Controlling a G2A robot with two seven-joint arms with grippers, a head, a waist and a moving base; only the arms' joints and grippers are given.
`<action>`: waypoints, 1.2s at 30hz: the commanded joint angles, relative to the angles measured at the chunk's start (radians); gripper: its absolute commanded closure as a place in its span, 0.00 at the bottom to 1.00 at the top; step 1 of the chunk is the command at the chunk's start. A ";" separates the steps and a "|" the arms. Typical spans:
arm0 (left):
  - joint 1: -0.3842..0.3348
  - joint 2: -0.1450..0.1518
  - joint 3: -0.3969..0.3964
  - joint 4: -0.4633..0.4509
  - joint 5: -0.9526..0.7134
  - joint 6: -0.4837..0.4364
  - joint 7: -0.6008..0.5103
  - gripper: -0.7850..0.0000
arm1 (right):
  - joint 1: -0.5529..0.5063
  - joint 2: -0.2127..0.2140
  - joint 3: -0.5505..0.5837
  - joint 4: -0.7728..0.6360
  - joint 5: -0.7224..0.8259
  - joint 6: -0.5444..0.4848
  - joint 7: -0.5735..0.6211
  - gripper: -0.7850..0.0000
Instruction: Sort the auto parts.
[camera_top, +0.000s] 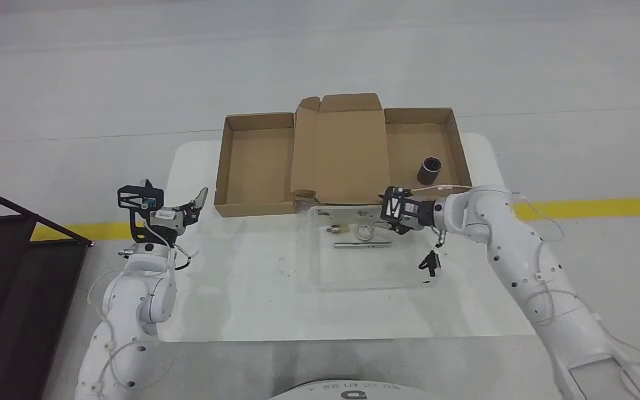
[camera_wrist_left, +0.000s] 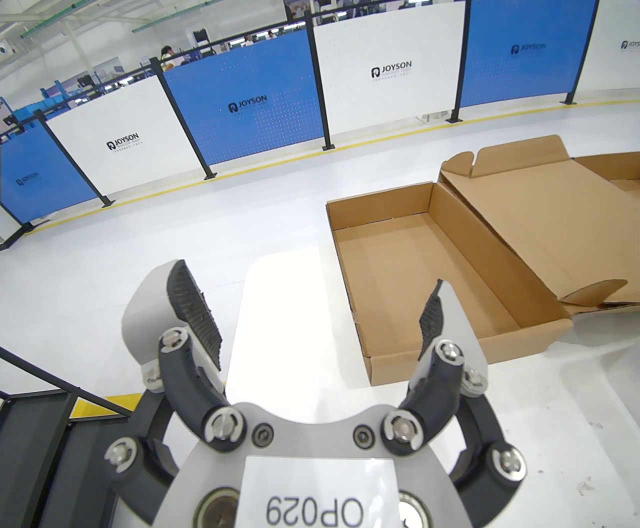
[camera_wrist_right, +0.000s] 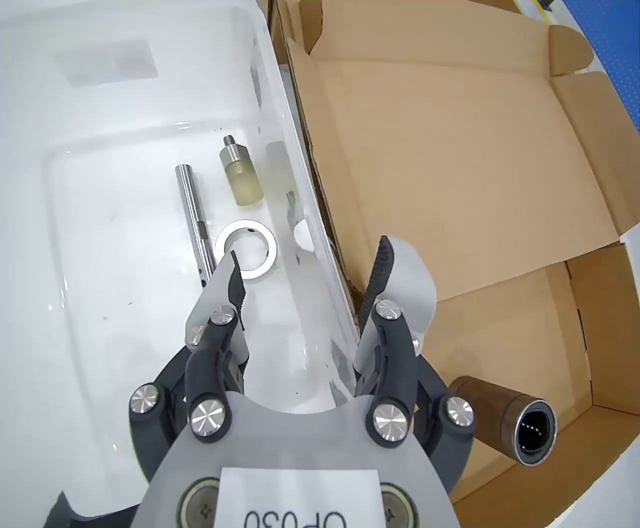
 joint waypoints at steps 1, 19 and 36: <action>0.000 0.000 0.000 0.000 0.000 0.000 0.000 0.00 | 0.005 -0.001 -0.008 0.012 -0.008 -0.001 -0.010 0.51; 0.000 0.000 0.000 0.000 0.000 0.000 0.000 0.00 | -0.120 0.028 0.144 -0.146 0.020 0.156 -0.112 0.17; 0.000 0.000 0.000 0.000 0.000 0.000 0.000 0.00 | -0.145 0.042 0.169 -0.176 0.030 -0.017 -0.219 0.00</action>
